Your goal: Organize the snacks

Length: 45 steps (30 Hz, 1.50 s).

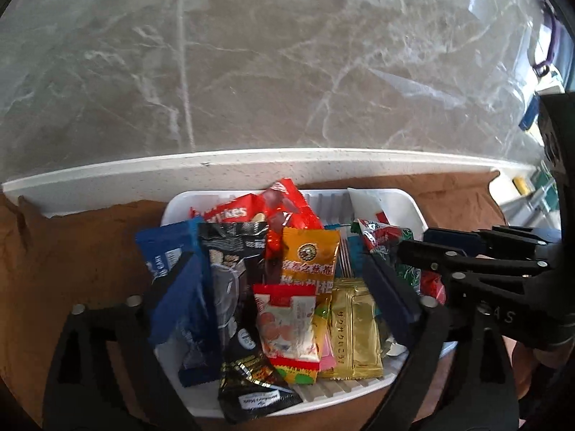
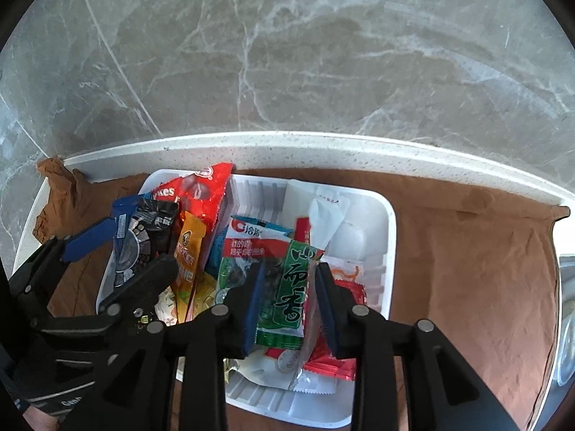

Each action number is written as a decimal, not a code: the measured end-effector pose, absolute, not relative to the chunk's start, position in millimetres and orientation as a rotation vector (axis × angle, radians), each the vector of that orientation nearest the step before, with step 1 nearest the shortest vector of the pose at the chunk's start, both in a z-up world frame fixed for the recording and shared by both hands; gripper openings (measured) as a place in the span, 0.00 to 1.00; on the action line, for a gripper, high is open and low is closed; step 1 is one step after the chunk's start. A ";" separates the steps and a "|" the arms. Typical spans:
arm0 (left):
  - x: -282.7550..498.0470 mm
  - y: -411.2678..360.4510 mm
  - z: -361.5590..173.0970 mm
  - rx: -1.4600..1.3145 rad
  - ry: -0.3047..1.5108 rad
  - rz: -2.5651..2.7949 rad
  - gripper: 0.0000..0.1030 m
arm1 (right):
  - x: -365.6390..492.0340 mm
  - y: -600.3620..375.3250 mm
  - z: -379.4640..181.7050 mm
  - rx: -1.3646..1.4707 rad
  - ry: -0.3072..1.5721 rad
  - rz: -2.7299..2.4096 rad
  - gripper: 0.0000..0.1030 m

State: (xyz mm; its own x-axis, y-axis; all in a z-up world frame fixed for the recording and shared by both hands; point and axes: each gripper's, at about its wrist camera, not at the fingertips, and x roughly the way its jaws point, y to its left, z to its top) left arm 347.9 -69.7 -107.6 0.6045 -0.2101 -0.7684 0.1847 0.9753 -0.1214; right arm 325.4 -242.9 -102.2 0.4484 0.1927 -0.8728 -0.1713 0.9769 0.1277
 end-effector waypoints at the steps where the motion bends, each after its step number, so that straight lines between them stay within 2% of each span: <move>1: 345.1 -66.6 -104.8 -0.040 0.887 -0.223 0.99 | 323.3 -242.6 -99.0 0.019 1.073 0.222 0.41; 2: 342.2 -63.7 -102.0 -0.047 0.880 -0.219 1.00 | 320.6 -242.6 -95.2 0.018 1.061 0.219 0.43; 4: 335.4 -59.0 -94.8 -0.051 0.870 -0.205 1.00 | 314.9 -242.9 -87.7 0.017 1.039 0.210 0.56; 8: 320.1 -50.7 -81.2 -0.040 0.855 -0.161 1.00 | 296.2 -242.0 -66.1 0.007 0.976 0.189 0.65; 10: 310.4 -45.9 -74.9 -0.051 0.854 -0.153 1.00 | 285.6 -243.4 -55.1 0.013 0.941 0.175 0.76; 13: 291.2 -35.8 -62.1 -0.117 0.837 -0.193 1.00 | 262.6 -251.5 -38.6 0.066 0.890 0.168 0.87; 16: 269.8 -40.7 -48.3 -0.044 0.819 -0.154 1.00 | 239.8 -258.6 -27.9 0.117 0.862 0.165 0.94; 22: 207.9 -34.7 -8.6 -0.066 0.662 -0.076 1.00 | 199.3 -265.0 -17.8 0.170 0.838 0.173 0.96; 27: 181.6 -34.8 4.2 -0.081 0.701 0.060 1.00 | 172.0 -273.8 -10.3 0.208 0.804 0.201 0.96; 34: 129.0 -28.6 18.4 -0.204 0.668 0.070 1.00 | 138.2 -281.7 4.7 0.168 0.759 0.264 0.96; 45: 105.1 -32.1 21.0 -0.094 0.818 0.219 1.00 | 102.9 -266.1 9.3 0.027 0.772 0.192 0.96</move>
